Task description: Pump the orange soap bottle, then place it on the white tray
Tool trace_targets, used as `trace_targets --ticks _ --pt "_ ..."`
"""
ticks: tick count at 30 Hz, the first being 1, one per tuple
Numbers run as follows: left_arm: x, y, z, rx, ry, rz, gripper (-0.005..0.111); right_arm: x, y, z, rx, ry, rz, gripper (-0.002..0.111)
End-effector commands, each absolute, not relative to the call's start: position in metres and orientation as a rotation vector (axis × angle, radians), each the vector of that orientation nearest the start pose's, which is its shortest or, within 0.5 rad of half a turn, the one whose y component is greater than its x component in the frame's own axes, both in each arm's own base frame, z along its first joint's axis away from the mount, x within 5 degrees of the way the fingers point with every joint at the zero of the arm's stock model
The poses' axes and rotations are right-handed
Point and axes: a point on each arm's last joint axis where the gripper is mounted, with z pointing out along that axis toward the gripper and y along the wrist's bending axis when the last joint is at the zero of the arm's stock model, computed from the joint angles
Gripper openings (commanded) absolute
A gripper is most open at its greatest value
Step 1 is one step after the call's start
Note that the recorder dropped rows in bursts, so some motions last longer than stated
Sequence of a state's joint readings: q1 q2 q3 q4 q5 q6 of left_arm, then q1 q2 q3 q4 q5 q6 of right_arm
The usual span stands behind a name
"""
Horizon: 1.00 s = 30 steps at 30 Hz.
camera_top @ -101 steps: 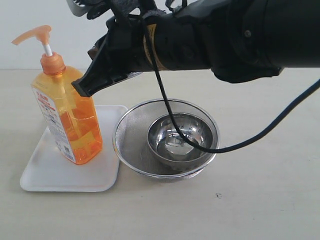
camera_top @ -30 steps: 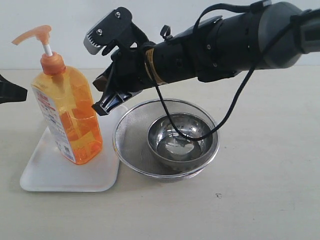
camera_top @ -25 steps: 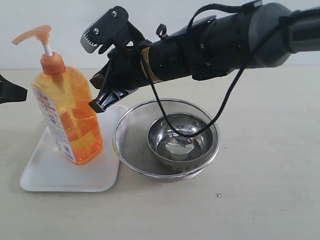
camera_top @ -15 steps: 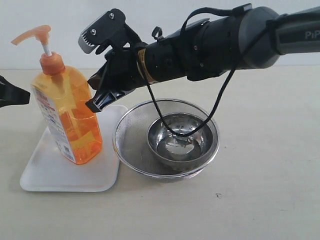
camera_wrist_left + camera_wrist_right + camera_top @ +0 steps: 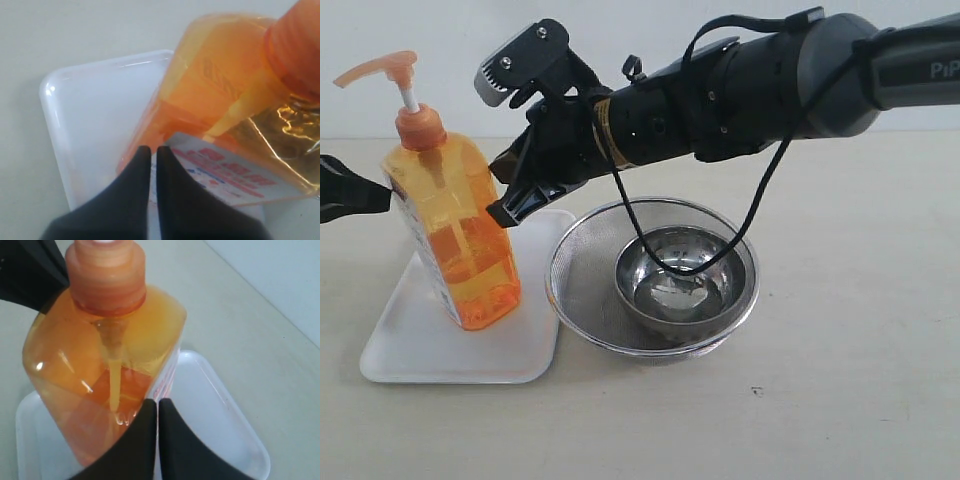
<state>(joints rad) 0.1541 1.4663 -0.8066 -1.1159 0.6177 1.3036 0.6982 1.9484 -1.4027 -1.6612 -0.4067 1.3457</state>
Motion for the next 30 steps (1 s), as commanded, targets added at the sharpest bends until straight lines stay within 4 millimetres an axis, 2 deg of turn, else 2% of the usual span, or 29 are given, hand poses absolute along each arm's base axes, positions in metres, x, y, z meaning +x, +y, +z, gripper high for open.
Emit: trace_targets --ticks 1,19,30 --pt "0.286 -0.003 0.231 0.355 2.281 -0.466 0.005 0.319 0.316 0.241 -1.253 1.680 0.668 0.000" --pt "0.289 -0.006 0.236 0.371 2.210 -0.492 0.005 0.315 0.316 0.240 -1.267 1.711 0.716 0.000" --pt "0.295 -0.008 0.225 0.366 2.218 -0.546 0.005 0.312 0.318 0.240 -1.291 1.699 0.747 0.000"
